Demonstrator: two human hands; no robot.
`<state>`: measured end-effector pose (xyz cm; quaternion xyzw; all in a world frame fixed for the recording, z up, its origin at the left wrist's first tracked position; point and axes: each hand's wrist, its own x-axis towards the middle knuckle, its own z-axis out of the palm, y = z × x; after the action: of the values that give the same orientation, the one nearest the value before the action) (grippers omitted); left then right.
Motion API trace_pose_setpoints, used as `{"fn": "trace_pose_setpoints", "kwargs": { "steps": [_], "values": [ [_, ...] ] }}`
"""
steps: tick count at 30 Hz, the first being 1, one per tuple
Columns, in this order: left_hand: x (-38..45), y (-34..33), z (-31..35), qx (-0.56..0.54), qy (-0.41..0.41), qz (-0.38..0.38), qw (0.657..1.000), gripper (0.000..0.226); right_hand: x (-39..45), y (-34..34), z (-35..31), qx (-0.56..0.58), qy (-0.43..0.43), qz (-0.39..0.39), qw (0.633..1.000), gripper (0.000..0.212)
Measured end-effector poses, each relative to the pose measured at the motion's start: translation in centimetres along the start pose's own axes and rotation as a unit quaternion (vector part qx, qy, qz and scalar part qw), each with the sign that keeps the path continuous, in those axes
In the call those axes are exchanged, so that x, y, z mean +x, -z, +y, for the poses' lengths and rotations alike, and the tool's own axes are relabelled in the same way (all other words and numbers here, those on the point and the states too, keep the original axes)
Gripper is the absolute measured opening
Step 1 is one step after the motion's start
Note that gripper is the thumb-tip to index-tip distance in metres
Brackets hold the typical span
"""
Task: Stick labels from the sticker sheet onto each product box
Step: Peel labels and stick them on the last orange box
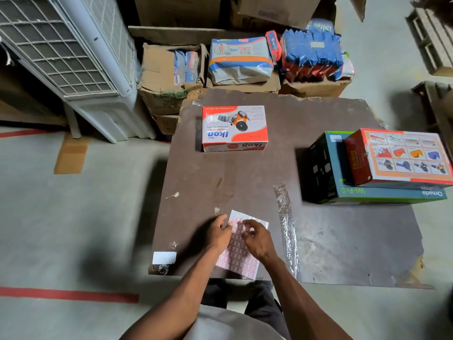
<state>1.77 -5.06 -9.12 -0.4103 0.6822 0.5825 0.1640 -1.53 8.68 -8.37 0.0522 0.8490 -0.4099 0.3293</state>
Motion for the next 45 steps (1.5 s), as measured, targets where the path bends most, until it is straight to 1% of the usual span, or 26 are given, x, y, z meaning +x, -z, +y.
{"fn": "trace_pose_setpoints", "kwargs": {
  "steps": [6, 10, 14, 18, 20, 23, 28, 31, 35, 40, 45],
  "values": [
    [0.8, -0.9, 0.1, 0.025, -0.025, 0.009, 0.999, 0.034, 0.5, -0.3, 0.2, -0.003, -0.006, -0.012, 1.000, 0.036],
    [1.2, -0.9, 0.0, 0.020, -0.011, 0.021, 1.000, 0.031, 0.6, -0.5, 0.5, -0.029, 0.013, -0.006, 0.999, 0.041],
    [1.6, -0.8, -0.2, 0.009, 0.005, 0.025, 1.000, 0.036, 0.4, -0.1, 0.1, -0.005, 0.010, -0.013, 1.000, 0.034],
    [1.7, -0.9, 0.0, 0.008, 0.001, 0.008, 1.000, 0.030, 0.1, 0.2, -0.2, 0.002, 0.015, -0.017, 1.000, 0.029],
    [1.4, -0.6, 0.1, -0.003, -0.014, 0.003, 1.000, 0.023, -0.1, 0.4, -0.4, 0.004, 0.039, -0.007, 0.999, 0.030],
    [0.6, 0.6, 0.5, -0.044, -0.040, -0.005, 0.998, 0.016, -0.4, 1.0, -1.1, -0.002, 0.113, 0.035, 0.993, 0.027],
    [-1.3, 2.2, 2.2, -0.130, -0.082, -0.064, 0.986, 0.010, -0.4, 2.4, -3.6, -0.007, 0.201, 0.073, 0.977, 0.019],
    [-2.2, 2.6, 3.5, -0.160, -0.104, -0.079, 0.978, 0.011, 0.0, 3.0, -4.7, -0.006, 0.235, 0.077, 0.969, 0.018],
    [-2.8, 3.1, 5.0, -0.165, -0.120, -0.075, 0.976, 0.011, 0.0, 3.4, -5.9, 0.007, 0.240, 0.076, 0.968, 0.018],
    [-3.0, 3.7, 6.2, -0.150, -0.130, -0.061, 0.978, 0.014, -0.3, 3.8, -6.9, 0.024, 0.253, 0.078, 0.964, 0.012],
    [-3.3, 3.8, 7.0, -0.156, -0.142, -0.064, 0.975, 0.026, -0.9, 4.2, -7.7, 0.027, 0.255, 0.073, 0.964, 0.010]
  ]
}}
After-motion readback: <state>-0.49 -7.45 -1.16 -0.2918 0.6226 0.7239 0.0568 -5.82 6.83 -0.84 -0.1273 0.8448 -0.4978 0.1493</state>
